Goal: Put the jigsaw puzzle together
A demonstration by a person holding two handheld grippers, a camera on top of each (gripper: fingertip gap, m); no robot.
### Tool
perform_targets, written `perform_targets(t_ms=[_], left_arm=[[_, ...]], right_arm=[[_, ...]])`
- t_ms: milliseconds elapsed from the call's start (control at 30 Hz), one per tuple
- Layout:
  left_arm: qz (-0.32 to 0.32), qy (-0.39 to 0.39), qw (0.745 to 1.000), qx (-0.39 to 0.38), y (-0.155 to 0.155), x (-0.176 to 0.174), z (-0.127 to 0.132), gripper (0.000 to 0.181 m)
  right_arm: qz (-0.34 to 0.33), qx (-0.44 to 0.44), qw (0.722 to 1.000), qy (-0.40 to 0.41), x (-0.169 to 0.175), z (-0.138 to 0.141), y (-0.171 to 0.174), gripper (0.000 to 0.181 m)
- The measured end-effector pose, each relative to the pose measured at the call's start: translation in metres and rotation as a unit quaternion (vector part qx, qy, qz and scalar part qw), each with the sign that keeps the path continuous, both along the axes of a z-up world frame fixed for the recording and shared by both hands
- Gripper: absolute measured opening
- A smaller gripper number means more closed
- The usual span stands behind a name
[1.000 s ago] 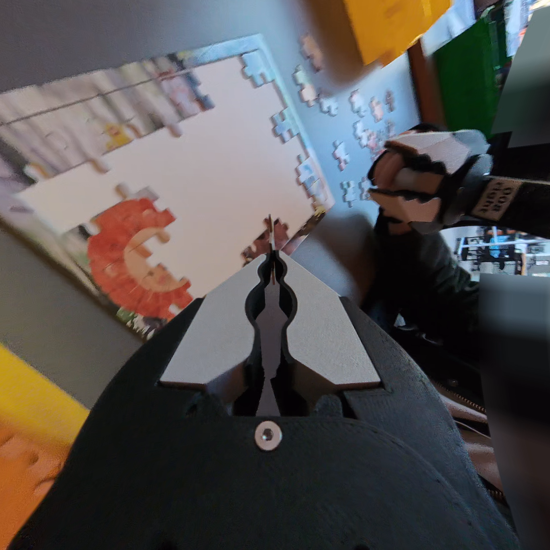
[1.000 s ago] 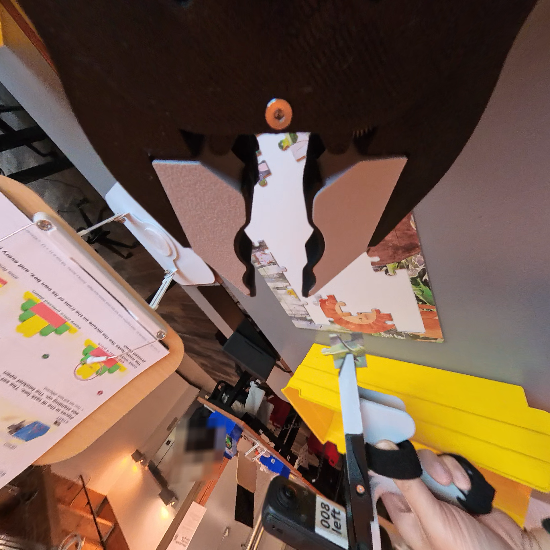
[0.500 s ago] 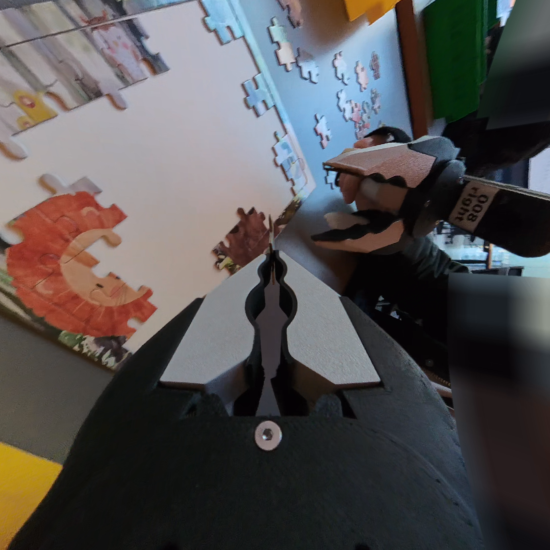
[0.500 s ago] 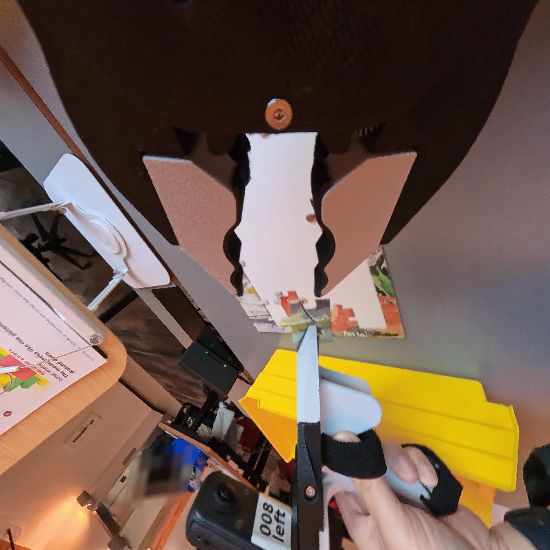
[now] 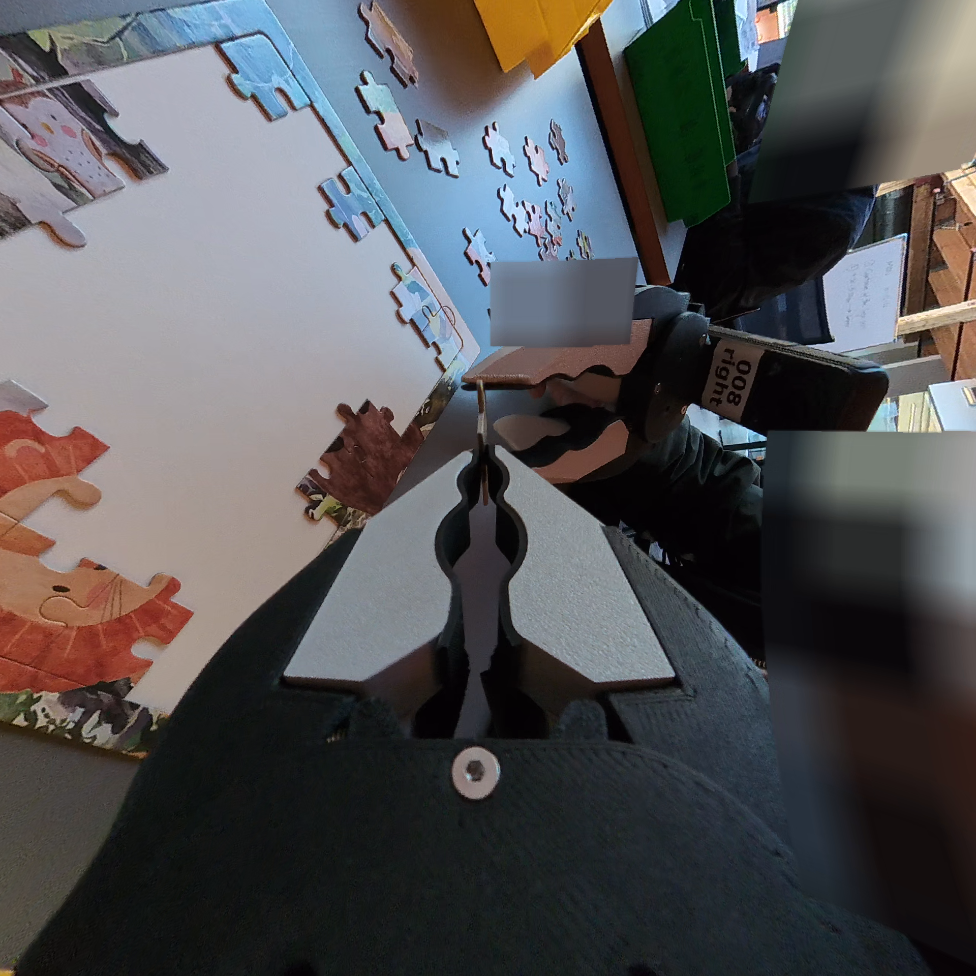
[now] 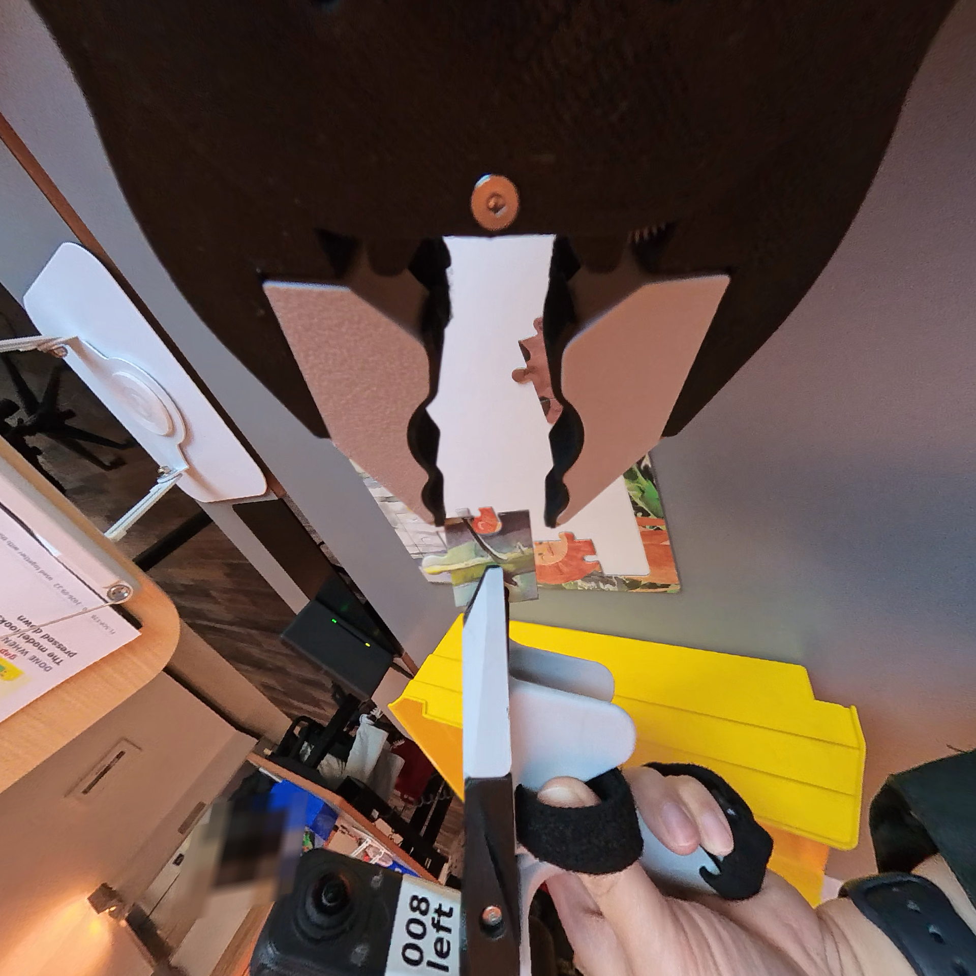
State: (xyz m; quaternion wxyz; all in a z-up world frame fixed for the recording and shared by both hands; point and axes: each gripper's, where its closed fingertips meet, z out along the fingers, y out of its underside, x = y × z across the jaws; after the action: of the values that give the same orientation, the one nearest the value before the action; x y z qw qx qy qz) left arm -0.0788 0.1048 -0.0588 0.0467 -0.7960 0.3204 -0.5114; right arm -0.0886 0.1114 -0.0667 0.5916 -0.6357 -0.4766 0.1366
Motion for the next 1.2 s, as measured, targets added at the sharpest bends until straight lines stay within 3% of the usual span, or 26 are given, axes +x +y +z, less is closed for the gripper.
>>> perform_targets(t_ms=[233,300,433,533,733,867,1033,1200], left_arm=[[0.0,-0.027,1.0,0.01,0.001,0.003,0.012,0.002],[0.039,-0.044,0.998,0.023,0.016,-0.006,0.022,0.01],[0.136,-0.058,0.986,0.074,0.053,-0.039,0.038,0.004],[0.173,-0.089,0.977,0.089,0.065,-0.055,0.054,0.001],[0.184,-0.116,0.973,0.079,0.068,-0.055,0.059,0.001],[0.167,-0.152,0.971,0.075,0.063,-0.018,0.059,0.01],[0.164,-0.196,0.953,0.164,0.058,0.033,0.065,0.03],[0.126,-0.223,0.959,0.124,0.038,0.057,0.06,0.026]], right_arm=[[-0.019,0.011,1.0,-0.009,0.015,0.008,0.006,0.032],[-0.049,0.027,0.998,-0.035,0.037,0.007,0.016,0.032],[-0.159,0.041,0.979,-0.122,0.113,-0.013,0.051,0.031],[-0.203,0.025,0.972,-0.119,0.144,-0.017,0.062,0.031],[-0.216,0.021,0.97,-0.11,0.144,-0.016,0.064,0.031],[-0.209,0.011,0.977,-0.043,0.122,0.0,0.059,0.031],[-0.198,-0.007,0.978,0.059,0.096,0.023,0.048,0.031],[-0.199,-0.009,0.975,0.101,0.089,0.038,0.041,0.031]])
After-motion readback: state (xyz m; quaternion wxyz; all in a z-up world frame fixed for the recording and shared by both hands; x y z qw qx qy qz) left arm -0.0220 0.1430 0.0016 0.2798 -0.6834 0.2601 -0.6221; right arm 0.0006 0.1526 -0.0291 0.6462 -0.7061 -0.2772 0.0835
